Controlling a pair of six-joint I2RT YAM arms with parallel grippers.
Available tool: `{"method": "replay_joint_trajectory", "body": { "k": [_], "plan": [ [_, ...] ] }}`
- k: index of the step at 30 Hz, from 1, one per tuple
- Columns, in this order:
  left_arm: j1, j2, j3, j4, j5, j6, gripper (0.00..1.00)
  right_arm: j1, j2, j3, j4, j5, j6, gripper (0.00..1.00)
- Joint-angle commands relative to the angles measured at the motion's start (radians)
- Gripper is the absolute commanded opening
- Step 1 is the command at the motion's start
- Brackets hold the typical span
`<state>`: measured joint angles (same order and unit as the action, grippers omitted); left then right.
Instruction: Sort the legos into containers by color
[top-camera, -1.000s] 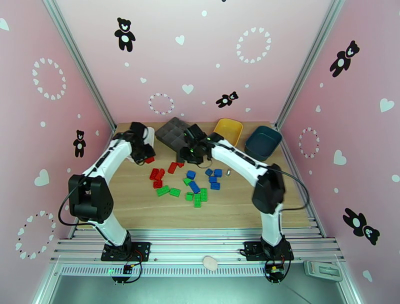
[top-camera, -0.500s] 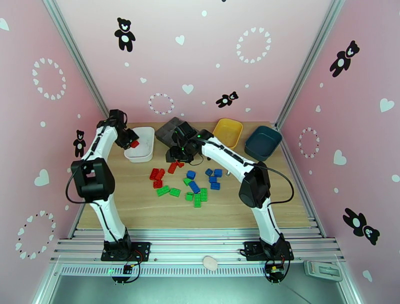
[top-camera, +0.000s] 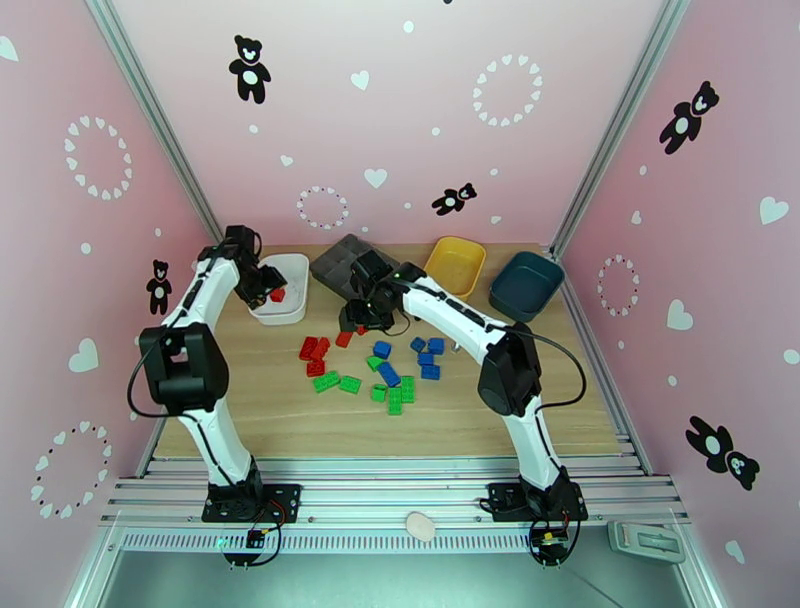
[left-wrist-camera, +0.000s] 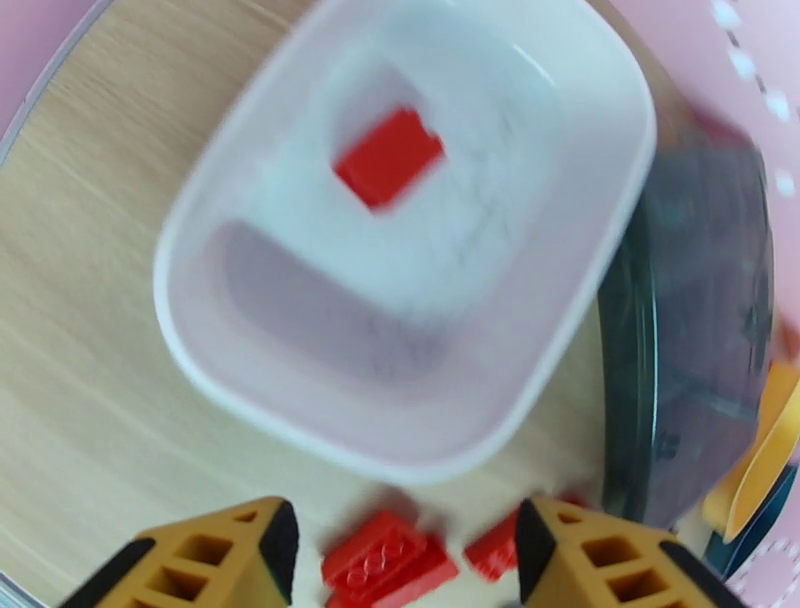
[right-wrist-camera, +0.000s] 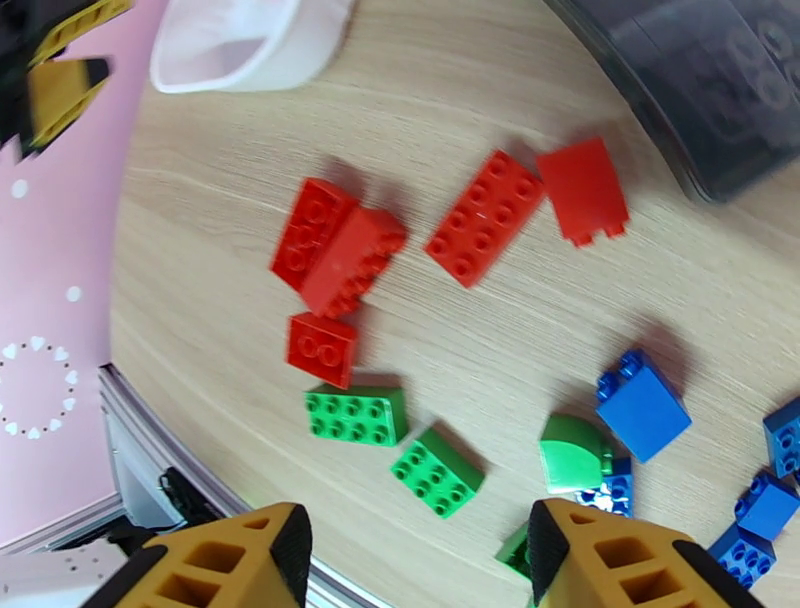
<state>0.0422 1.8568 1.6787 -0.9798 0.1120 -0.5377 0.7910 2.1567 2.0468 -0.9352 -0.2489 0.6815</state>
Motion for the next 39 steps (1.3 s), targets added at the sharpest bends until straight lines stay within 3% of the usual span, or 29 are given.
{"method": "replay_joint_trajectory", "body": {
  "k": [1,8,15,26,39],
  "plan": [
    [-0.079,-0.079,-0.067,0.005,-0.018,0.059,0.63,-0.005,-0.077,-0.036,-0.033,0.042,-0.002,0.61],
    [-0.277,-0.097,-0.118,-0.001,-0.047,0.158,0.62,-0.038,-0.167,-0.193,-0.014,0.080,0.034,0.60],
    [-0.412,0.035,-0.085,-0.030,-0.087,0.233,0.61,-0.063,-0.297,-0.397,0.030,0.109,0.047,0.64],
    [-0.452,0.261,0.027,-0.055,-0.111,0.285,0.61,-0.075,-0.461,-0.660,0.101,0.119,0.119,0.65],
    [-0.451,0.356,0.089,-0.089,-0.169,0.313,0.61,-0.076,-0.437,-0.631,0.098,0.110,0.124,0.65]
  ]
}}
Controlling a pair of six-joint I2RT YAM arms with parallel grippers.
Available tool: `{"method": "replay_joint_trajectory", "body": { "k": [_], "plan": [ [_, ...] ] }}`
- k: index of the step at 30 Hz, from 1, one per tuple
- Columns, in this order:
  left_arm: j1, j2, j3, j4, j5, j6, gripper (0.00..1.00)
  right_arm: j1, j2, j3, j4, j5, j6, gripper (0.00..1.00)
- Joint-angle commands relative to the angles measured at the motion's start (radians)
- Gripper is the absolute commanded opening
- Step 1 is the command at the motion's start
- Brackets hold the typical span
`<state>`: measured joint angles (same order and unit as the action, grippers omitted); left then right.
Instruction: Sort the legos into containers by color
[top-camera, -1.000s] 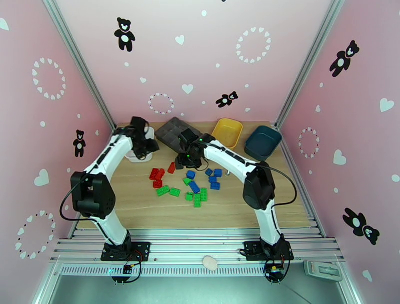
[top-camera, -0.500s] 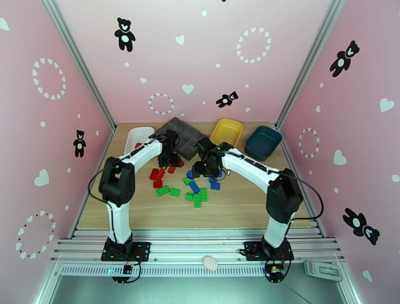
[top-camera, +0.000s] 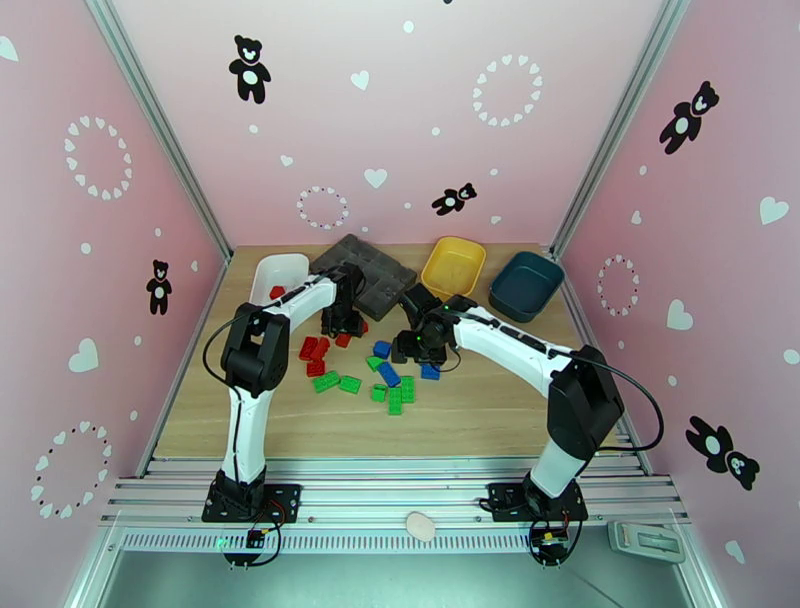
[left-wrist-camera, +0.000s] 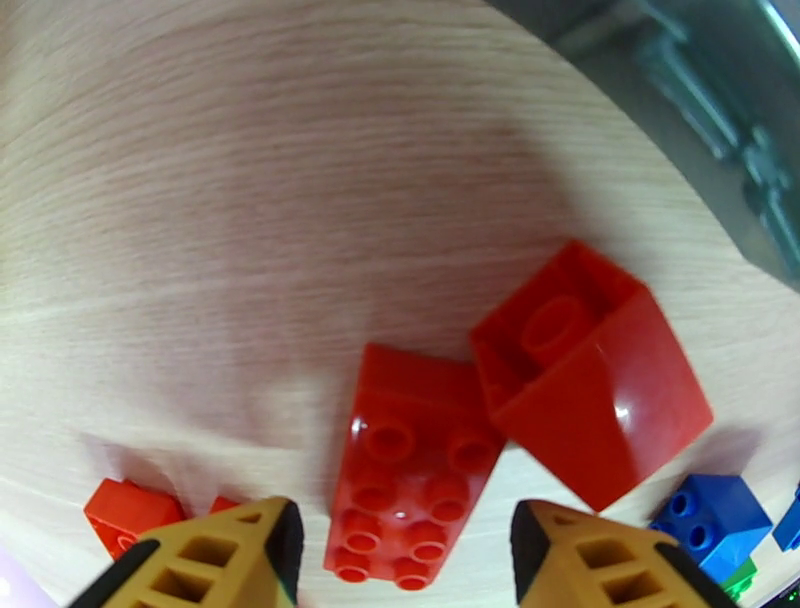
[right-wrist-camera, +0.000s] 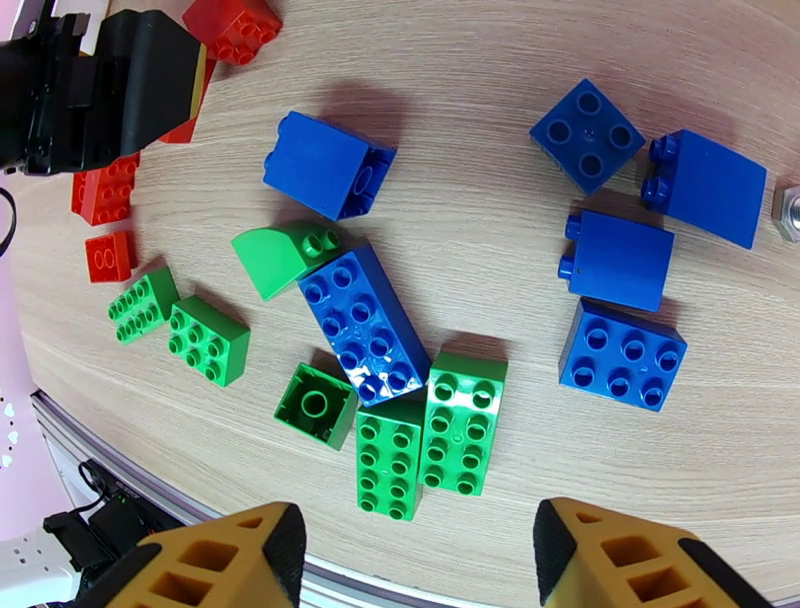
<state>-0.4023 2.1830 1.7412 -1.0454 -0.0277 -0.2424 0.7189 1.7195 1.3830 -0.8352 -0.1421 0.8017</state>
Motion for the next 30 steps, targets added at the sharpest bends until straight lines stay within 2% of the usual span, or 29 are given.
{"method": "replay_joint_trajectory", "body": {
  "k": [1,9,12,15,19,30],
  "plan": [
    [-0.007,0.035,0.027,-0.025,-0.029,0.019,0.61,-0.003,0.006,0.040,-0.003,0.001,0.002,0.65],
    [-0.007,0.063,0.016,-0.018,0.001,0.017,0.58,-0.003,0.035,0.079,-0.009,-0.008,-0.007,0.64],
    [-0.007,0.061,0.011,-0.013,0.007,0.012,0.52,-0.003,0.038,0.082,-0.004,-0.013,-0.005,0.63],
    [-0.007,0.043,0.003,-0.005,0.013,0.000,0.42,-0.003,0.044,0.084,0.004,-0.018,-0.002,0.63],
    [-0.007,0.001,-0.003,-0.003,0.014,-0.015,0.35,-0.001,0.059,0.094,0.025,-0.036,0.005,0.63],
    [0.012,-0.208,-0.128,0.049,0.113,-0.077,0.28,0.033,0.205,0.242,0.095,-0.145,-0.001,0.64]
  ]
}}
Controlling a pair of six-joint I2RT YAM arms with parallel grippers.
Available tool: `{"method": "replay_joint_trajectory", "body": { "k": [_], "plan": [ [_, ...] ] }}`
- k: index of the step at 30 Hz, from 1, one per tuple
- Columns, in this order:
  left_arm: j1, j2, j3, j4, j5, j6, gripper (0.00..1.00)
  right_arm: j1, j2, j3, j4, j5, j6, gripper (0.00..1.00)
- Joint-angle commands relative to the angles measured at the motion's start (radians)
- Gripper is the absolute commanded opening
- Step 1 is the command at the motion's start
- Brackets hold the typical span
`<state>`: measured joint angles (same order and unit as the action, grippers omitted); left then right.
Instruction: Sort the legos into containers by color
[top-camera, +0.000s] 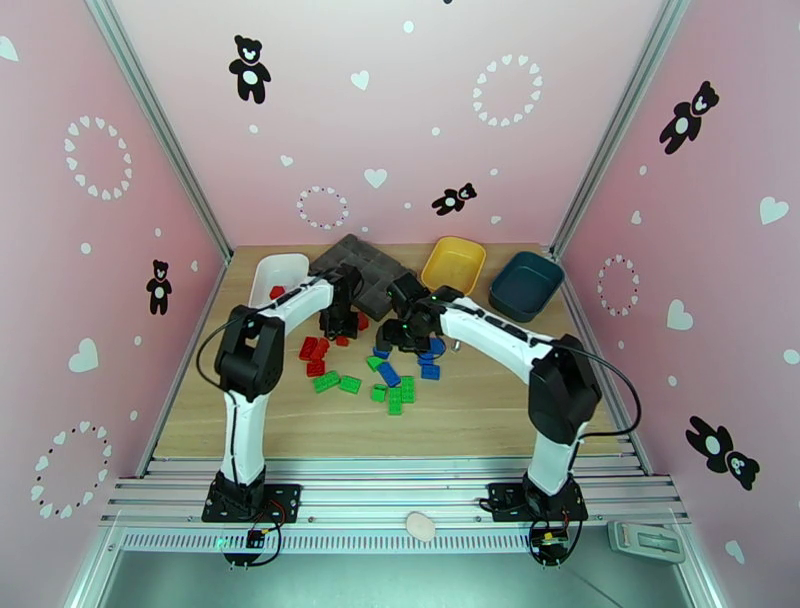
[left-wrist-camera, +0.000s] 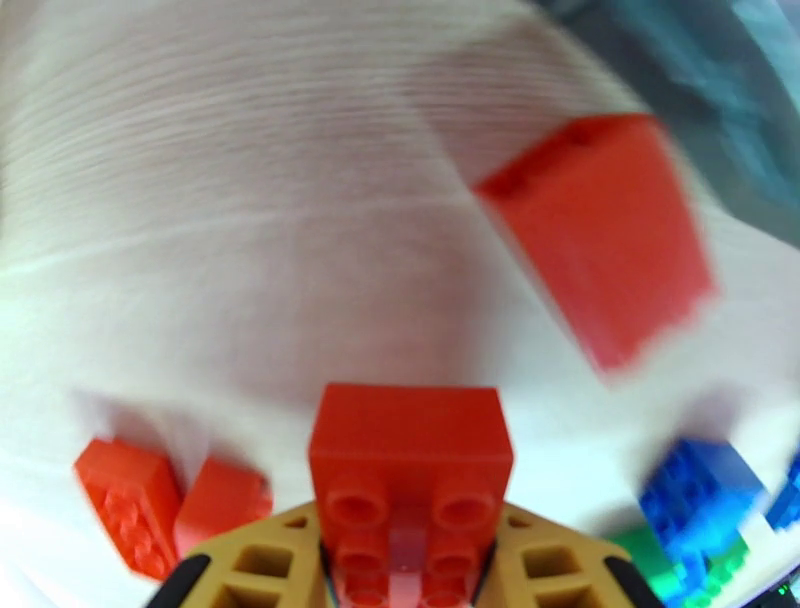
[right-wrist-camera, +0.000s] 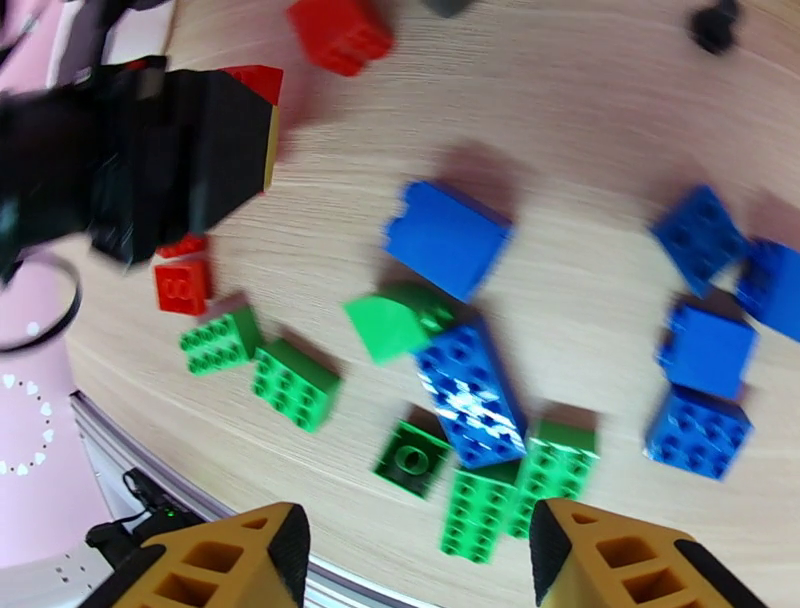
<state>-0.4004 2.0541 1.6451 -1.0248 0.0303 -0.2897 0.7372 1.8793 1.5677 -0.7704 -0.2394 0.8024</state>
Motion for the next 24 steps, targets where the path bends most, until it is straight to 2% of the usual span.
{"method": "replay_joint_trajectory", "body": {
  "k": [1,8,13,19,24],
  "plan": [
    [0.020,-0.100,-0.048,0.035,0.066,-0.037,0.28,0.016,0.065,0.081,0.031,-0.062,-0.002,0.64],
    [0.145,-0.215,-0.114,0.075,0.156,-0.088,0.28,0.018,0.198,0.227,0.071,-0.164,-0.001,0.64],
    [0.279,-0.231,-0.103,0.087,0.198,-0.134,0.28,0.018,0.286,0.328,0.118,-0.243,0.020,0.64],
    [0.416,-0.164,0.000,0.055,0.192,-0.181,0.28,0.017,0.332,0.413,0.076,-0.253,0.012,0.64],
    [0.473,-0.063,0.143,0.005,0.181,-0.195,0.32,0.016,0.319,0.407,0.033,-0.226,-0.007,0.64]
  ]
}}
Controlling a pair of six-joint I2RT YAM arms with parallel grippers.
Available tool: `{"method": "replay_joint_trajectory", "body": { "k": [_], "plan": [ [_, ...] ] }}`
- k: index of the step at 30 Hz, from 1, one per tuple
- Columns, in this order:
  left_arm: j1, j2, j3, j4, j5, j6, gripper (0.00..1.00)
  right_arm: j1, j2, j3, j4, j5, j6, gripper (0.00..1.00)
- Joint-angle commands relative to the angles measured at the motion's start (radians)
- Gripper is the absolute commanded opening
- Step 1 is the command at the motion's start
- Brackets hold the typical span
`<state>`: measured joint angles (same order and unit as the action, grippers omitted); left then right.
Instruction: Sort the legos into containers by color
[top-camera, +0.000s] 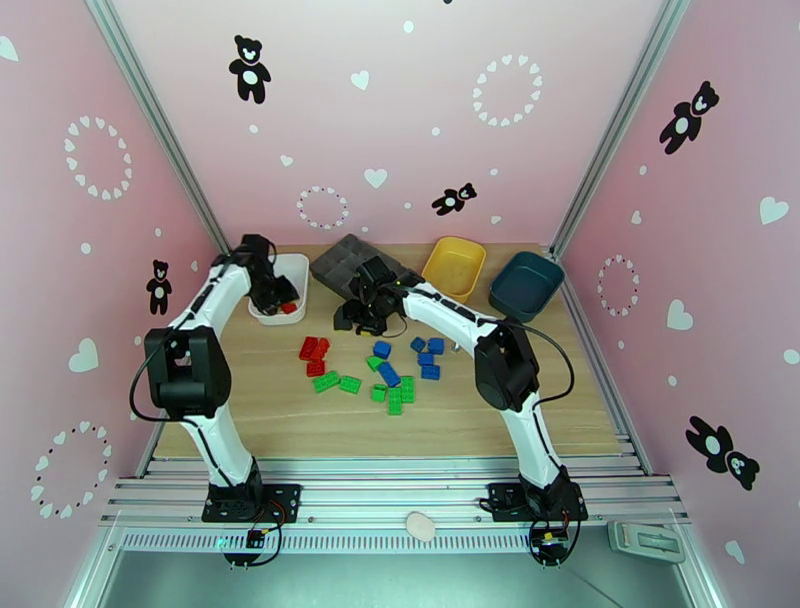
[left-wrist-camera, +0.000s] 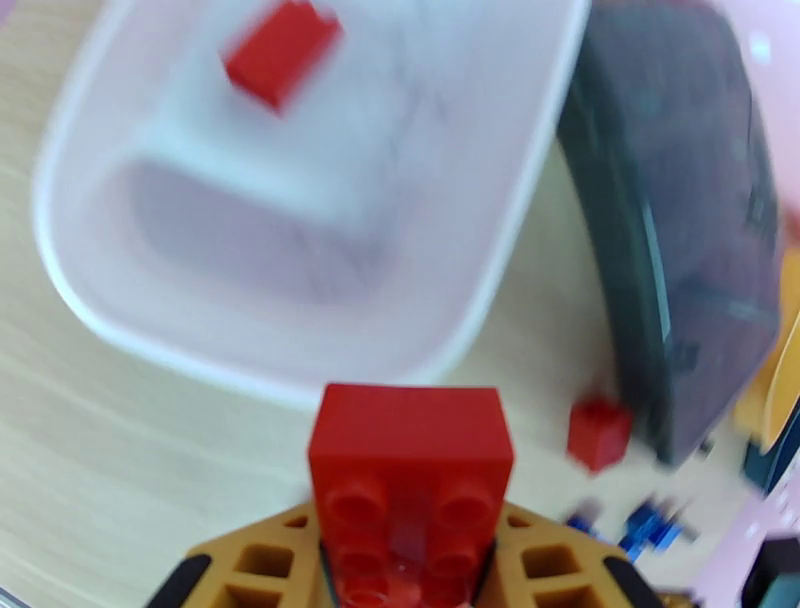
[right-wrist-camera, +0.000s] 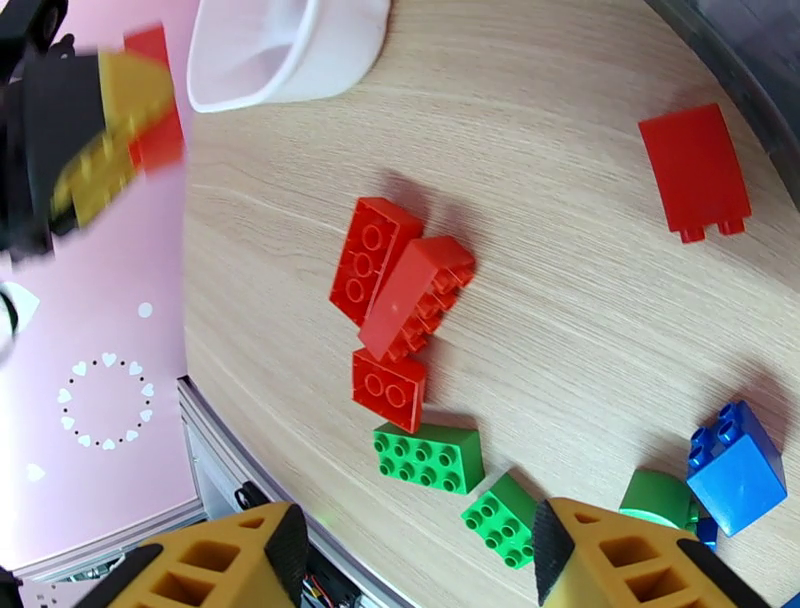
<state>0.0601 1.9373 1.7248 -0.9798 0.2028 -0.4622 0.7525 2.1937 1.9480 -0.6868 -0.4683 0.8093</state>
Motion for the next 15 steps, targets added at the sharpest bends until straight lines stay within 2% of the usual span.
{"method": "replay_joint_trajectory", "body": {
  "k": [1,8,15],
  "plan": [
    [0.017,0.075,0.093,-0.048,0.007,-0.021,0.34,0.002,0.000,0.024,-0.058,0.010,-0.019,0.64],
    [0.019,0.150,0.222,-0.100,-0.019,-0.001,0.57,0.002,-0.051,-0.028,-0.078,0.049,-0.034,0.64],
    [0.010,0.059,0.120,-0.073,-0.023,0.008,0.58,0.001,-0.089,-0.071,-0.099,0.096,-0.042,0.64]
  ]
}}
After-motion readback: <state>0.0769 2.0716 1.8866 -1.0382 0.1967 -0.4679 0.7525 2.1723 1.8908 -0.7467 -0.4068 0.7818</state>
